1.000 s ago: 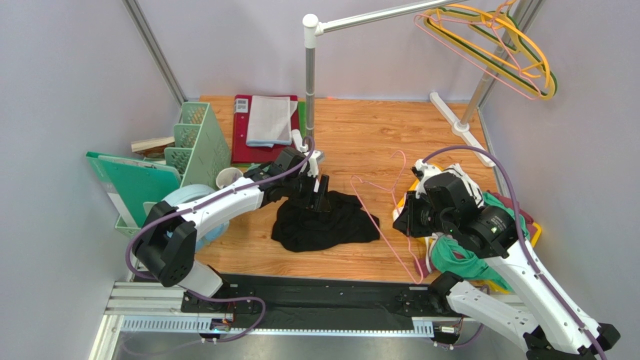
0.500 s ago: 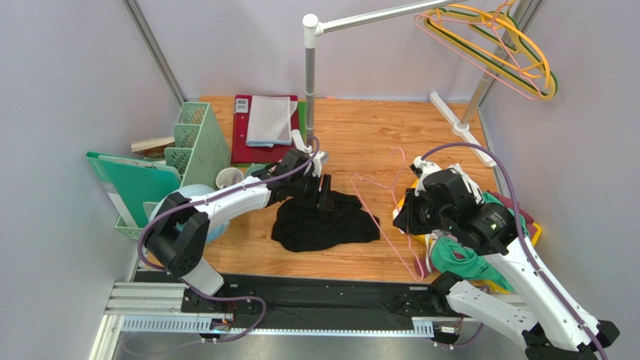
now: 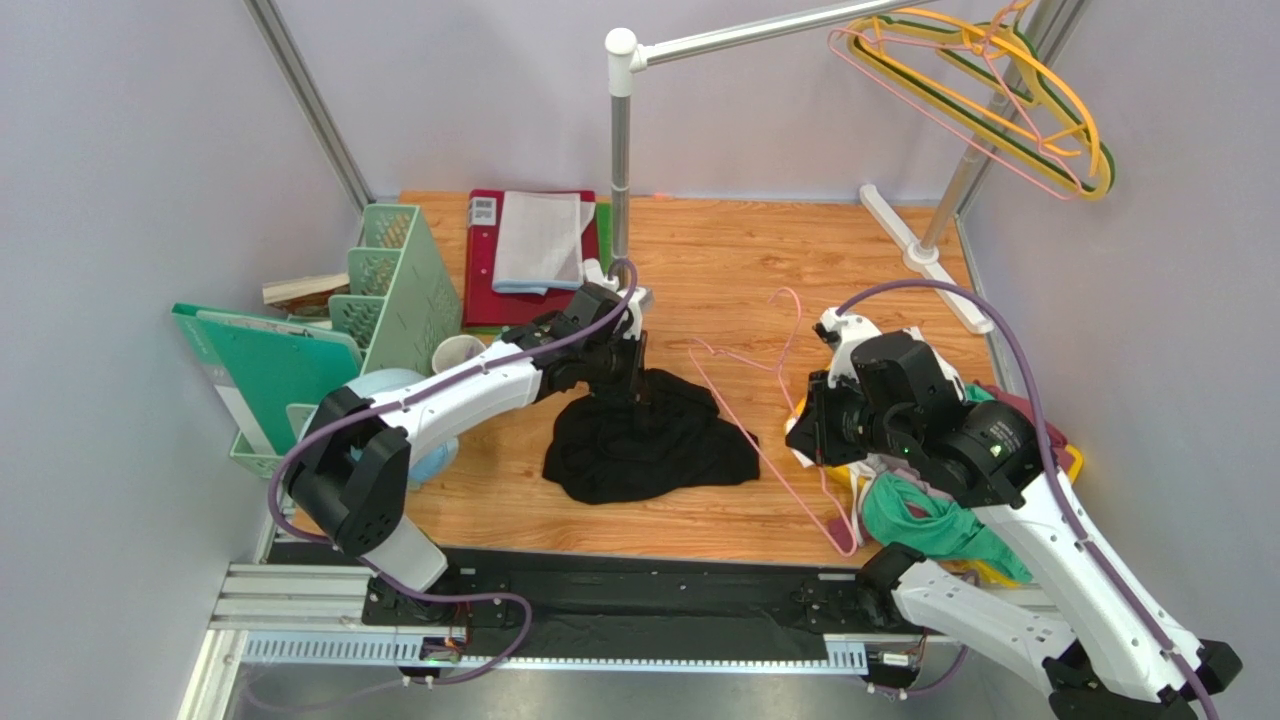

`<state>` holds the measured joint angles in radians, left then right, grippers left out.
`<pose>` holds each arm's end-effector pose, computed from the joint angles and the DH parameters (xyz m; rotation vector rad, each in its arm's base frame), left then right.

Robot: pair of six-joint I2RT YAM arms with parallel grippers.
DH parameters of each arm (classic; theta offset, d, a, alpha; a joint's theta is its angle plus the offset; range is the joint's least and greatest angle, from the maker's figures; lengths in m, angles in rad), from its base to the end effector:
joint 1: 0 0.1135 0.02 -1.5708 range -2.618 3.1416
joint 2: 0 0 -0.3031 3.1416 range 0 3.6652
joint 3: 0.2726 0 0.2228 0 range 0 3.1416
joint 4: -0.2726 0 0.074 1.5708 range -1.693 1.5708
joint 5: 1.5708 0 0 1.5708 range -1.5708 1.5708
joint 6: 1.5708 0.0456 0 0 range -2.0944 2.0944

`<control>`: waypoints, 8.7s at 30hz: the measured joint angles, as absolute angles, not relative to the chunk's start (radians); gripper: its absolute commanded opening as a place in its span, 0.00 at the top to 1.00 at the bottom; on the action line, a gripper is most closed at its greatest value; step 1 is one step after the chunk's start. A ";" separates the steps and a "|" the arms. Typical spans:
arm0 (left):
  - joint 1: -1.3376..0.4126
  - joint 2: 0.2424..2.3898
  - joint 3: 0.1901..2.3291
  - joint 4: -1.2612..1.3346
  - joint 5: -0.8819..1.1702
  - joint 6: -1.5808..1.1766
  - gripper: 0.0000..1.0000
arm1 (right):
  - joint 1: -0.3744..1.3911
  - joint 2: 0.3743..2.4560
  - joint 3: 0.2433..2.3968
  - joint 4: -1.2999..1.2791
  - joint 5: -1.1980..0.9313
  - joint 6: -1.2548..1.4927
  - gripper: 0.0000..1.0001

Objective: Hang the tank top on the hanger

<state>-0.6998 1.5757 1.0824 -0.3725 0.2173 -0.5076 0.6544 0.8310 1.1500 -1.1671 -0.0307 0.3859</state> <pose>0.2352 -0.2108 0.2776 0.3498 2.5521 -0.7687 0.0624 0.0496 0.3719 -0.3466 2.4590 0.4995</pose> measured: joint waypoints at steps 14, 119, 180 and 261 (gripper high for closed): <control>-0.620 1.534 1.221 -0.539 0.099 -0.480 1.00 | 0.720 0.923 1.266 -1.139 -0.115 0.282 1.00; -0.379 1.176 1.520 -0.806 0.948 0.056 0.51 | 0.873 1.074 1.470 -0.807 -0.415 0.214 1.00; -0.456 1.102 1.280 -0.748 0.878 0.020 1.00 | 0.901 1.205 1.291 -0.560 -0.173 -0.037 0.98; -0.518 1.383 1.312 -0.534 0.462 -0.165 1.00 | 1.356 1.399 0.749 0.084 0.294 0.772 0.37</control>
